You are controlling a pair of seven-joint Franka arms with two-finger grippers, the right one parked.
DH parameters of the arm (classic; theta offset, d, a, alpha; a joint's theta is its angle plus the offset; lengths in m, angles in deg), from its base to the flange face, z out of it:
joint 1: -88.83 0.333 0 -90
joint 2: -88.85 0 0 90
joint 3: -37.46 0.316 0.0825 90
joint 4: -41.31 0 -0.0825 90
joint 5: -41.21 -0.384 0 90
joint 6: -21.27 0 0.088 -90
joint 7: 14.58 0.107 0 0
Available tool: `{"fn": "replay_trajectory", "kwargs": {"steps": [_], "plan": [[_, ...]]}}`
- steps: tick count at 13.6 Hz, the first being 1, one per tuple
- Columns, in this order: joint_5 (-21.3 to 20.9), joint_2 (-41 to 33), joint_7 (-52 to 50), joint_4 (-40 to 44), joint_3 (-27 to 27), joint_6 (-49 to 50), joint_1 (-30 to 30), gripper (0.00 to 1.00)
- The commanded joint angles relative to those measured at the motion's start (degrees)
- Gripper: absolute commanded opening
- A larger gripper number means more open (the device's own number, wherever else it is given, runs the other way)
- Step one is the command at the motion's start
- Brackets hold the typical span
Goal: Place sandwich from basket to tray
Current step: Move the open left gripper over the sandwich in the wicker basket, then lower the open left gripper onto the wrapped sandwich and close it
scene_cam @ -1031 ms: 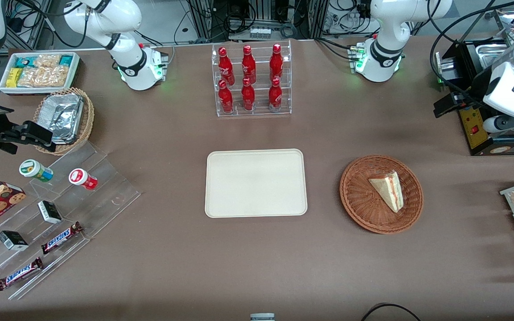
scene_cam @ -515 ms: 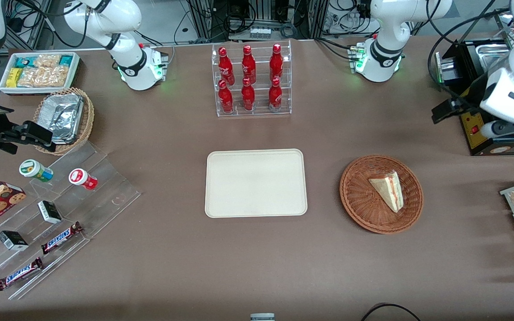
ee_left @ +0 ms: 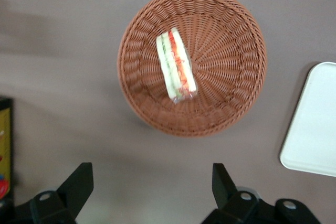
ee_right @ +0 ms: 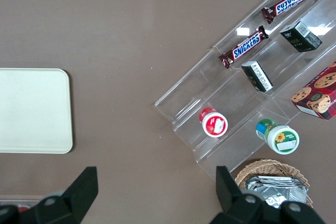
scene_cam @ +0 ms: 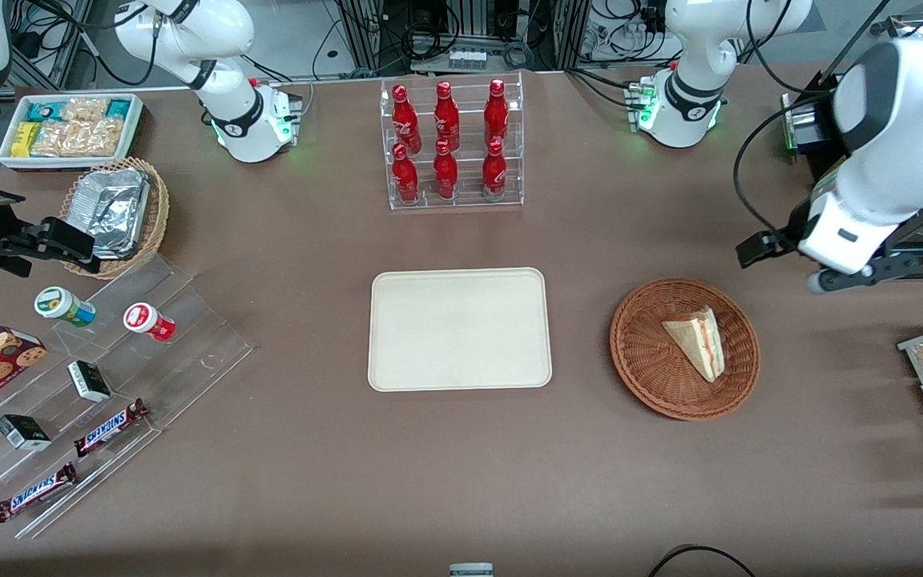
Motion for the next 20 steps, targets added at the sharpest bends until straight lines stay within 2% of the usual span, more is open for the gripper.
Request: {"fn": "replay_trajectory", "kwargs": {"steps": [1, 4, 6, 9, 16, 20], "plan": [[0.2, -0.33, 6.43, -4.96, 0.0, -5.02, 0.5, 1.0], [0.2, 2.48, 6.81, -6.19, 0.09, -8.79, 0.5, 1.0], [0.29, 2.75, 6.55, -9.78, 0.09, -14.75, 0.5, 1.0], [4.58, 4.59, 4.8, -11.56, 0.79, -19.7, 0.5, 1.0], [5.04, 10.22, -9.08, -11.56, 0.97, -28.22, 0.41, 1.0], [5.03, 11.01, -13.83, -11.03, 0.97, -27.97, 0.23, 1.0]]}}
